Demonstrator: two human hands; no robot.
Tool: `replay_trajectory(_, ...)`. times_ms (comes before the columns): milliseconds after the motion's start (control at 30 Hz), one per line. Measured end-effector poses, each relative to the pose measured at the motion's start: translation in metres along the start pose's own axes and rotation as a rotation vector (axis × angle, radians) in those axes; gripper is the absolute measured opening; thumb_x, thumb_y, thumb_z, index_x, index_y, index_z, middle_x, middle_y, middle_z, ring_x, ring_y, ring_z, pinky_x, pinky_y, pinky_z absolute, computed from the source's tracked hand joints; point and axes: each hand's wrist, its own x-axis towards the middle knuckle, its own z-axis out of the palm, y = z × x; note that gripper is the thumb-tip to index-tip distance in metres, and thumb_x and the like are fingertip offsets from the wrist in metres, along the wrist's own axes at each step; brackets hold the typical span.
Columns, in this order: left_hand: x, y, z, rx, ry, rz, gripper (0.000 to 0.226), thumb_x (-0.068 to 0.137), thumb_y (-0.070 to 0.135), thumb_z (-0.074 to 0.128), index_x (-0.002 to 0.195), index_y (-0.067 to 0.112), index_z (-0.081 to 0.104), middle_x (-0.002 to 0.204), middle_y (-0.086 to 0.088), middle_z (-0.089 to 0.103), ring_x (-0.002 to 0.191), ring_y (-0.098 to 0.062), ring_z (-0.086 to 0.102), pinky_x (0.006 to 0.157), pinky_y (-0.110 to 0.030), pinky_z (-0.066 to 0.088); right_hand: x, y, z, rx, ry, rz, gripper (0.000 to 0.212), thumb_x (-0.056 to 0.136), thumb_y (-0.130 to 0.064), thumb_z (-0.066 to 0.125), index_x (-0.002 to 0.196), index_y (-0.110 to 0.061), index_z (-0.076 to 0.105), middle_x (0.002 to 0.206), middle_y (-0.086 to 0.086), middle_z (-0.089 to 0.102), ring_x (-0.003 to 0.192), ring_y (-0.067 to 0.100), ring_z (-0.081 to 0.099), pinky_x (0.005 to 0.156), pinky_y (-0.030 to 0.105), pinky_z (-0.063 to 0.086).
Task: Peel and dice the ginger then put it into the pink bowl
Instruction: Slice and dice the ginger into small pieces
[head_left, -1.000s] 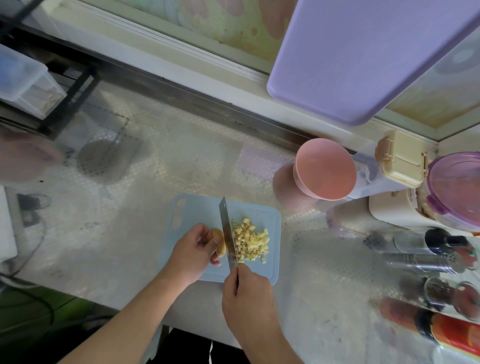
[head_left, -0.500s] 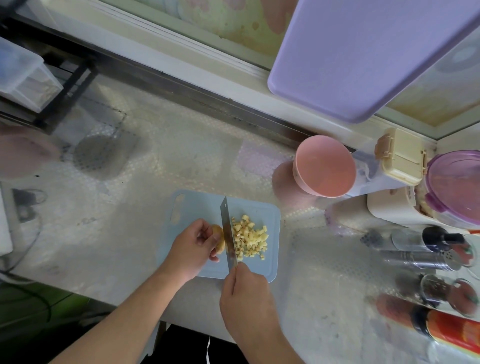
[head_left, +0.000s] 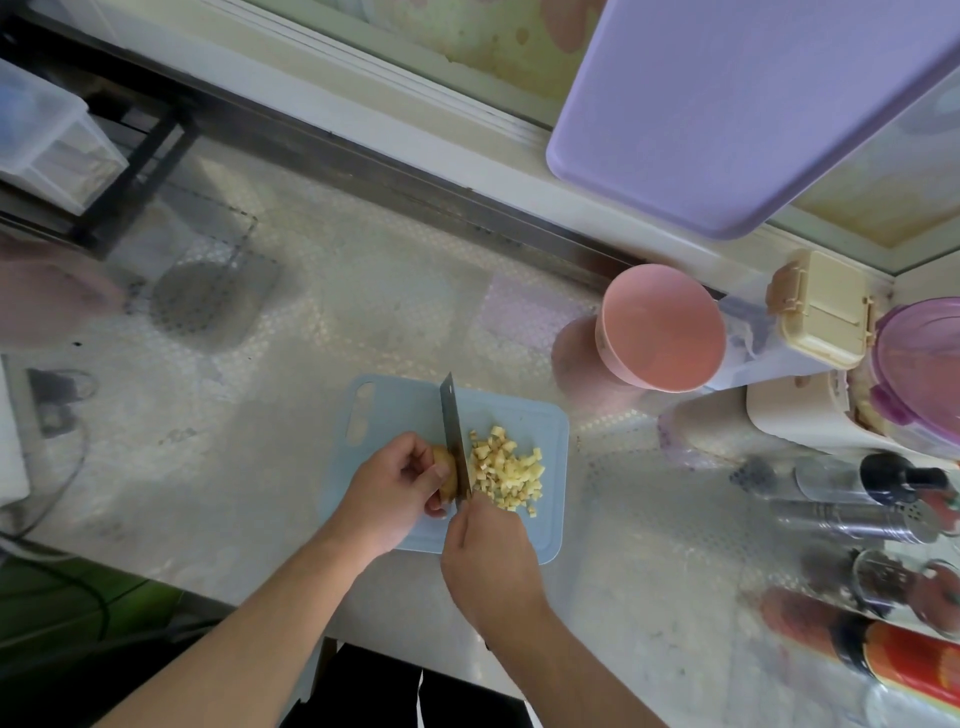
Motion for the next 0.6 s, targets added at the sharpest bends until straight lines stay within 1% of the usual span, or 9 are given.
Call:
replay_trajectory(100,-0.002,-0.001,0.000,0.023,0.010,0.011,0.021,0.100,0.012,0.066,0.085,0.005,0.054,0.077,-0.021,0.066,0.067,-0.033,0.071,0.063,-0.031,0.060,0.001,0.001,0.006,0.003,0.007,-0.021,0.015,0.104,-0.023,0.039,0.092,-0.018,0.046,0.082,0.006,0.065,0.075,0.027,0.064,0.066,0.041,0.053)
replay_trajectory(167,-0.002,-0.002,-0.001,0.011,0.004,0.009,0.021,0.100,0.011,0.066,0.084,0.006,0.053,0.076,-0.019,0.065,0.065,-0.030,0.070,0.064,-0.032,0.061,0.001,0.000,0.007,0.015,0.024,-0.034,0.015,0.104,-0.023,0.039,0.091,-0.018,0.046,0.079,0.005,0.063,0.072,0.026,0.063,0.064,0.041,0.053)
replay_trajectory(267,-0.002,-0.002,0.000,-0.040,-0.006,-0.002,0.021,0.100,0.010,0.065,0.083,0.008,0.053,0.070,-0.007,0.065,0.062,-0.023,0.067,0.067,-0.041,0.064,-0.001,0.001,0.001,0.025,0.053,-0.035,0.017,0.104,-0.022,0.039,0.091,-0.017,0.049,0.074,0.001,0.059,0.069,0.022,0.061,0.059,0.035,0.049)
replay_trajectory(367,-0.004,-0.001,0.000,-0.075,-0.018,-0.016,0.022,0.100,0.009,0.065,0.082,0.009,0.053,0.063,0.001,0.063,0.063,-0.023,0.064,0.068,-0.046,0.065,-0.008,0.002,-0.008,0.048,0.075,-0.037,0.020,0.105,-0.022,0.039,0.087,-0.018,0.047,0.067,-0.001,0.054,0.058,0.015,0.051,0.049,0.023,0.036)
replay_trajectory(400,-0.004,0.000,0.000,-0.084,-0.024,-0.015,0.022,0.100,0.009,0.065,0.082,0.009,0.052,0.062,0.001,0.062,0.063,-0.022,0.062,0.068,-0.047,0.065,-0.010,0.001,-0.012,0.061,0.079,-0.036,0.021,0.105,-0.022,0.038,0.084,-0.019,0.044,0.065,-0.002,0.052,0.055,0.014,0.048,0.046,0.023,0.033)
replay_trajectory(500,-0.007,0.004,0.001,-0.112,-0.035,-0.010,0.024,0.100,0.008,0.065,0.082,0.006,0.049,0.062,0.000,0.061,0.063,-0.020,0.060,0.067,-0.044,0.064,-0.016,-0.002,-0.018,0.091,0.089,-0.041,0.023,0.105,-0.023,0.038,0.082,-0.021,0.042,0.063,-0.004,0.050,0.053,0.013,0.045,0.044,0.023,0.034)
replay_trajectory(600,-0.008,0.007,0.002,-0.126,-0.025,-0.018,0.024,0.100,0.006,0.064,0.086,-0.005,0.047,0.065,-0.006,0.059,0.062,-0.021,0.057,0.062,-0.035,0.062,-0.019,-0.005,-0.018,0.091,0.080,-0.041,0.023,0.105,-0.023,0.039,0.083,-0.020,0.043,0.064,-0.004,0.050,0.054,0.012,0.046,0.045,0.022,0.036)
